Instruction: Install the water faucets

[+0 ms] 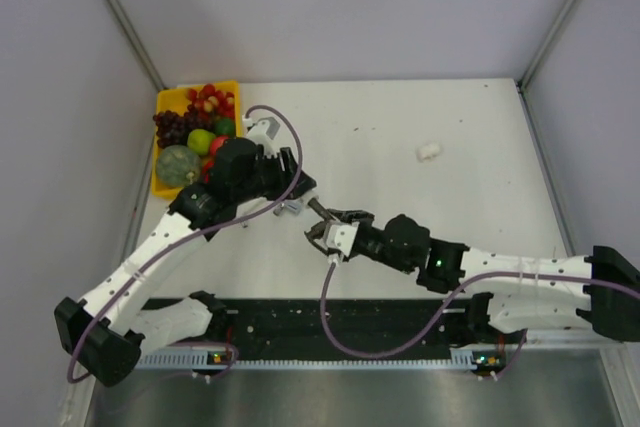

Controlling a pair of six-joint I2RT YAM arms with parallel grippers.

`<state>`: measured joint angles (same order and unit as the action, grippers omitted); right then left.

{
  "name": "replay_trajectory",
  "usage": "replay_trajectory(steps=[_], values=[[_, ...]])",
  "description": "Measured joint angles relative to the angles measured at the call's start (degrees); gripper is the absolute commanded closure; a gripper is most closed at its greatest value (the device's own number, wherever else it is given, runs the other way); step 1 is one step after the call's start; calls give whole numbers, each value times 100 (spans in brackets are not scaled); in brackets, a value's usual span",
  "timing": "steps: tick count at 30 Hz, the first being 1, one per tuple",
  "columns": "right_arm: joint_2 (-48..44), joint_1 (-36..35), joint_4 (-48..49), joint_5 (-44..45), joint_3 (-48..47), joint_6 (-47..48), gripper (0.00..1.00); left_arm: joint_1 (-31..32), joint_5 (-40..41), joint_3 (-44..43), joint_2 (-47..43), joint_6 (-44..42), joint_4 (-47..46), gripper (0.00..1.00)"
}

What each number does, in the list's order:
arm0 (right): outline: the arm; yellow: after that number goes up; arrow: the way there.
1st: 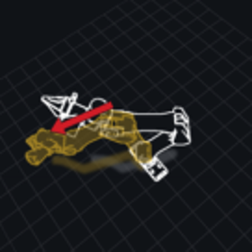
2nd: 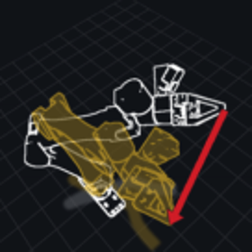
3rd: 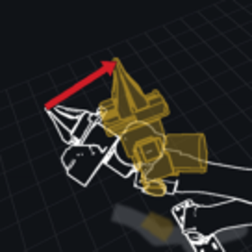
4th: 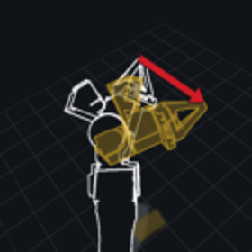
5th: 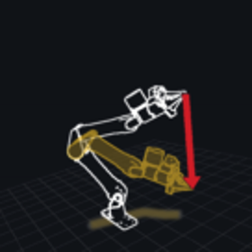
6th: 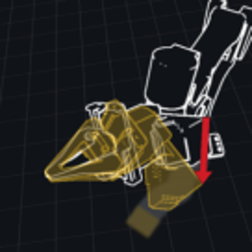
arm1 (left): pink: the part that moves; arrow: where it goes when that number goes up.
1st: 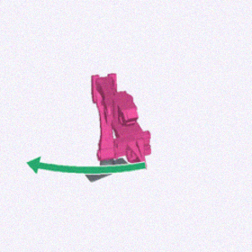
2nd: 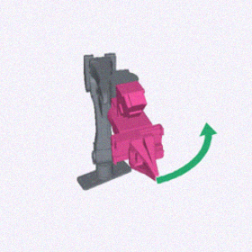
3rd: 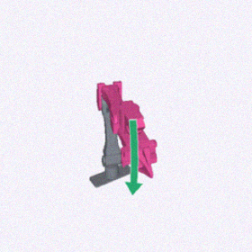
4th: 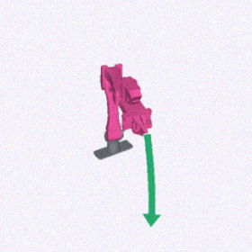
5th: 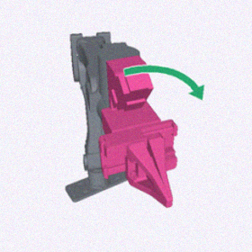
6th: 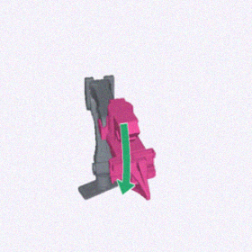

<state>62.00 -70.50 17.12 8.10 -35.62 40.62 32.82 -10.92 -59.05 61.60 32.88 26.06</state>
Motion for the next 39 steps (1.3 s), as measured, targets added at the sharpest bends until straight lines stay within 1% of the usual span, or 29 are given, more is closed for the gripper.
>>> replay_trajectory(steps=[1,4,5,6,7,8,12,17,19,20,21,22,24,25,27,29,30,31,32,34,37,38,39], values=[[22,2,125,70,-7,-297,78,-2,28,44,-55,15,-59,100],[44,0,645,236,9,-1235,87,-22,155,275,-337,125,-286,100],[44,0,872,313,39,-1633,94,-28,186,369,-433,181,-424,100],[44,0,1075,415,83,-2039,99,-33,212,470,-533,234,-608,100],[44,-7,1257,538,142,-2465,100,-33,229,577,-632,273,-791,100],[44,-17,1397,649,188,-2826,100,-31,251,684,-721,304,-960,100],[11,-37,2022,1185,549,-5125,100,0,284,1314,-1113,356,-1875,100],[-85,-9,2658,1676,1132,-8568,100,79,219,2354,-1611,404,-3016,100],[-83,39,2815,2050,1281,-9713,100,103,195,2686,-1773,229,-3421,100],[-59,129,2896,2264,1364,-10452,100,120,188,2889,-1875,114,-3705,100],[-4,166,2944,2371,1419,-11003,100,146,192,3132,-1967,-35,-4116,100],[50,166,2979,2422,1434,-11383,100,157,197,3281,-2009,-120,-4374,100],[170,164,3016,2507,1434,-12157,100,173,245,3685,-2059,-304,-5193,100],[223,164,3023,2535,1434,-12456,98,177,271,3845,-2061,-354,-5525,100],[302,166,3029,2553,1427,-12981,82,186,313,4100,-2055,-466,-6107,100],[315,175,3060,2551,1410,-13243,57,199,358,4188,-2037,-525,-6459,100],[315,186,3099,2551,1408,-13324,47,216,409,4188,-2031,-546,-6566,100],[291,223,3147,2667,1405,-13363,35,225,579,4188,-2026,-581,-6655,100],[243,306,3147,2798,1405,-13403,28,208,809,4170,-2026,-592,-6721,100],[87,483,3099,3003,1408,-13385,20,173,1309,4092,-2020,-605,-6708,100],[-245,645,2951,3176,1425,-13265,18,166,1985,3862,-1917,-553,-6518,100],[-365,688,2905,3211,1440,-13164,16,166,2155,3733,-1836,-538,-6437,100],[-483,726,2874,3241,1480,-13044,6,166,2326,3543,-1707,-522,-6290,100]])
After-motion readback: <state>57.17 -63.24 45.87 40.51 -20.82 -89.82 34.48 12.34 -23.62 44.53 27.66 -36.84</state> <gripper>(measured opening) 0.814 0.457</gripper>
